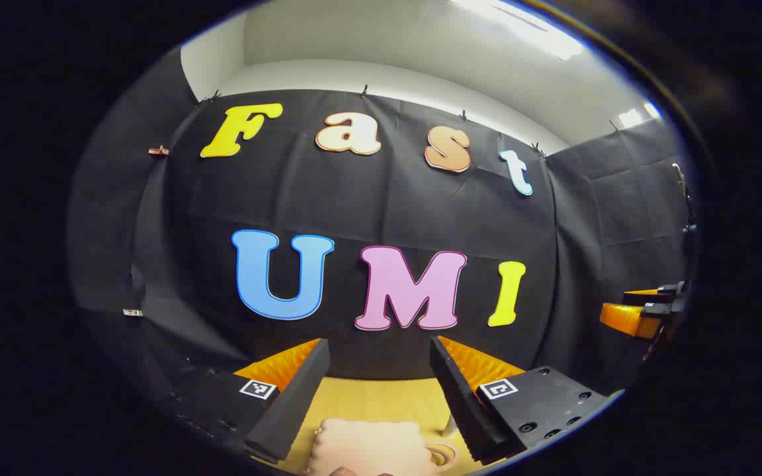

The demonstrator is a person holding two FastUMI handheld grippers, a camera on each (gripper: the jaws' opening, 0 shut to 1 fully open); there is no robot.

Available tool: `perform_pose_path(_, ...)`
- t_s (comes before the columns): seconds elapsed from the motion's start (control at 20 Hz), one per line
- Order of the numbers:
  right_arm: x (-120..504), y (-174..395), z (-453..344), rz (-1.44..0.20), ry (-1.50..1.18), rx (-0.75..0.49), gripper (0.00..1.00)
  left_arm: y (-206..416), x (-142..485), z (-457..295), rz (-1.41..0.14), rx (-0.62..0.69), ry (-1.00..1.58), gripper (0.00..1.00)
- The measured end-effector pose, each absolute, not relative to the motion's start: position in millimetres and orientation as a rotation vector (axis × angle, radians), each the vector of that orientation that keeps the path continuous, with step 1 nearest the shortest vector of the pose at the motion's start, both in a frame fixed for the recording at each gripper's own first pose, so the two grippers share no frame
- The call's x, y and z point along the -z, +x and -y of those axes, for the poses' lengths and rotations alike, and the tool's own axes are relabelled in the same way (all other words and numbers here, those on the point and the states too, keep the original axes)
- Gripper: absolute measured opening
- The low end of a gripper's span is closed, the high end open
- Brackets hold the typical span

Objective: First open the suitcase, pack the skin care products into it, and then close the suitcase.

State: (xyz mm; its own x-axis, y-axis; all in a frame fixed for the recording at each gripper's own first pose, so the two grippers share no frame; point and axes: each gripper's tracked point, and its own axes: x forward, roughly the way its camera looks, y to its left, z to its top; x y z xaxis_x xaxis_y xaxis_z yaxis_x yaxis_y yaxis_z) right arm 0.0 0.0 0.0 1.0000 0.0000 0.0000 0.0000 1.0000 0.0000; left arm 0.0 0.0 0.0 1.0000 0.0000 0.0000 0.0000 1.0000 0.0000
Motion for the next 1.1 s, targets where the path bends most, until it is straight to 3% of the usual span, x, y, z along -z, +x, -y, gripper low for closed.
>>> perform_pose_path(1.1,-1.0,-13.3,20.8,0.011,-0.026,0.058,0.95,13.1,26.4,32.2,-0.057,0.129,-0.002,0.95)
